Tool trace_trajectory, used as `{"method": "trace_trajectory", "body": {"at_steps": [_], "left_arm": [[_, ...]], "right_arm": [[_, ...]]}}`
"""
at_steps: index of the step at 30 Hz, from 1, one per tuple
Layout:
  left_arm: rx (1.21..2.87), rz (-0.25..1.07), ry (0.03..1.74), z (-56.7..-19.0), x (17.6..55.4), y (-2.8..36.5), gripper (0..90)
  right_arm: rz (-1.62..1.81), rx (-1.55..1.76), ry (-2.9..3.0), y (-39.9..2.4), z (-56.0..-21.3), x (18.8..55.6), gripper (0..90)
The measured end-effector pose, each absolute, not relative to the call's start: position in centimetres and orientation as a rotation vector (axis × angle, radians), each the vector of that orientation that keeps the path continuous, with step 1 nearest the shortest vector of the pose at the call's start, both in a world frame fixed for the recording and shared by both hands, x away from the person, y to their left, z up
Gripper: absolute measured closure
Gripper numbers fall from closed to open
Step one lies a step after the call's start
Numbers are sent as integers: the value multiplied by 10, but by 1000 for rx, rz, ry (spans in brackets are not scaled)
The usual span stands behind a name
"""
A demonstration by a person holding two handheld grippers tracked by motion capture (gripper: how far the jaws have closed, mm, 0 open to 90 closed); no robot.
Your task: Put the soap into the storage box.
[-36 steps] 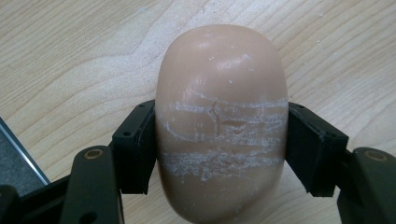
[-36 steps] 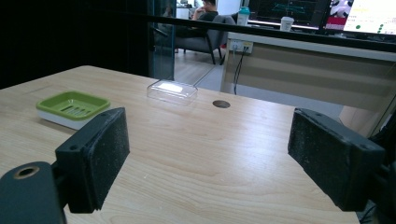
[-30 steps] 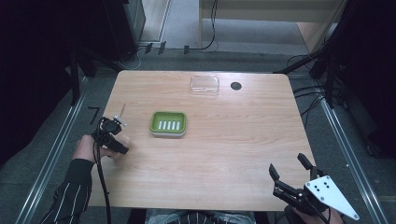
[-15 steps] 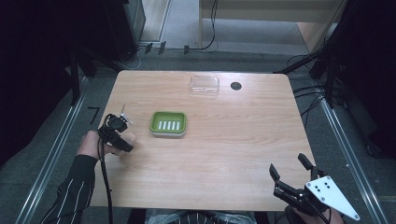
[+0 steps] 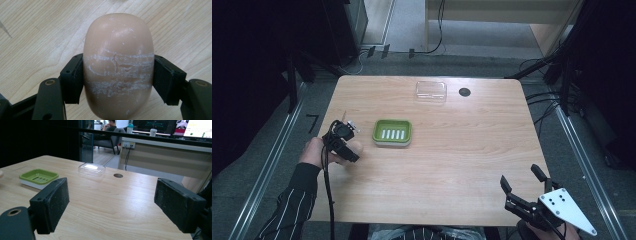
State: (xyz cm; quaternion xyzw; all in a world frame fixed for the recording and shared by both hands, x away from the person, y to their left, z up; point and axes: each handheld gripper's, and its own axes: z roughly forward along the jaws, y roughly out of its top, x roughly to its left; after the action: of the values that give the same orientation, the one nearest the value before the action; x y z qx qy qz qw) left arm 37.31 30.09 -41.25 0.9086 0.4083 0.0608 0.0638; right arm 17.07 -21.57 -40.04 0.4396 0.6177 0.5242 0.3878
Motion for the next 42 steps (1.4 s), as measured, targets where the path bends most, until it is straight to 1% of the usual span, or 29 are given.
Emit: {"method": "trace_trajectory", "body": {"at_steps": [14,26,42], "left_arm": [[2776,190,1152,-407,378,284,335],[2795,181,1041,-400,381,265,335],[2836,200,944,-393,391,251,335]], "right_arm": [[1336,1118,1570,-216,-400,170,132],[1334,1119,1569,-216,-400,170,133],[1328,1115,1571,-216,-400,170,132]]}}
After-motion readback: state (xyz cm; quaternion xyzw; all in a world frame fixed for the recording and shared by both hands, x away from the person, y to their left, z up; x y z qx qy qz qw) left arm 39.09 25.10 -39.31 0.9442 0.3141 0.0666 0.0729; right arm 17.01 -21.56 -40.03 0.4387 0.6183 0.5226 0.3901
